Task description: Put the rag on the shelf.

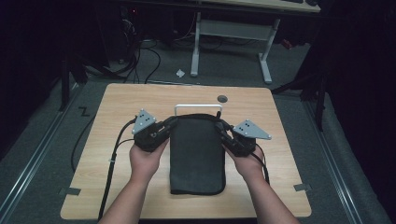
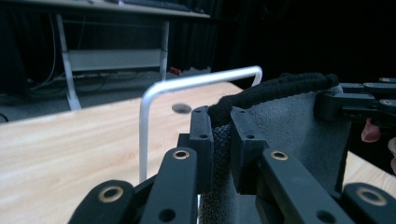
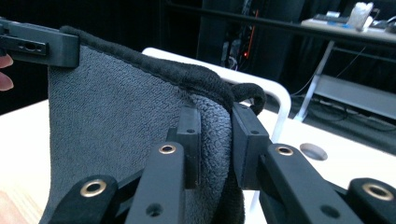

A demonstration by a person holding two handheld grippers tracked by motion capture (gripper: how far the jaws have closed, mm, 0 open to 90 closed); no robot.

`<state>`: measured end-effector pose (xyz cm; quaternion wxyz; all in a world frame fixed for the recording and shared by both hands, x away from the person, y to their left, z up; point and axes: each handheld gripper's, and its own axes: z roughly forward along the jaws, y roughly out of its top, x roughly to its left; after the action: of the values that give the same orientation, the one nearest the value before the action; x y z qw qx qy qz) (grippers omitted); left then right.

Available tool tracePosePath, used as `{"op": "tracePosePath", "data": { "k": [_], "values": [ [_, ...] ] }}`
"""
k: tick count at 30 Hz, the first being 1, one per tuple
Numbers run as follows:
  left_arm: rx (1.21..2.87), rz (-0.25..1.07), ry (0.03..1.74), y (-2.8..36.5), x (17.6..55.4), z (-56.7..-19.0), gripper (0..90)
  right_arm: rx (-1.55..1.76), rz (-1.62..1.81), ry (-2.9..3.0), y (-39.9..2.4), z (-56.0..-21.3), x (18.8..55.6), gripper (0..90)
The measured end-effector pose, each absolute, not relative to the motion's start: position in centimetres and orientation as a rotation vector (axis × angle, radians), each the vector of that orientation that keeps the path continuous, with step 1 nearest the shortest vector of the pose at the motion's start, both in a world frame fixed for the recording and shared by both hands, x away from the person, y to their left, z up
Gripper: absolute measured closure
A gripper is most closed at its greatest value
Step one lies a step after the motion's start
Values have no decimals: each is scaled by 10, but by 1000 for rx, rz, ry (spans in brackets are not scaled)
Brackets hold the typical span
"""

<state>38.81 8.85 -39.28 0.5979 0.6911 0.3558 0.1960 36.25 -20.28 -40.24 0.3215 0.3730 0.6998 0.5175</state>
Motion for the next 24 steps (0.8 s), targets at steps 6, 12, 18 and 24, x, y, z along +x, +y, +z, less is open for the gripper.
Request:
{"op": "tracePosePath", "data": {
  "k": [6,12,18,24],
  "values": [
    [1589,484,795,88,389,-377,810,968,1380,1811,-204,-388,365,759],
    [1570,515,772,88,389,-360,812,943,1399,1779,-203,-373,366,759],
    [1553,547,739,88,390,-346,814,929,1422,1755,-203,-358,368,759],
    [1539,561,715,88,393,-334,814,921,1437,1726,-204,-346,371,760]
  ]
}}
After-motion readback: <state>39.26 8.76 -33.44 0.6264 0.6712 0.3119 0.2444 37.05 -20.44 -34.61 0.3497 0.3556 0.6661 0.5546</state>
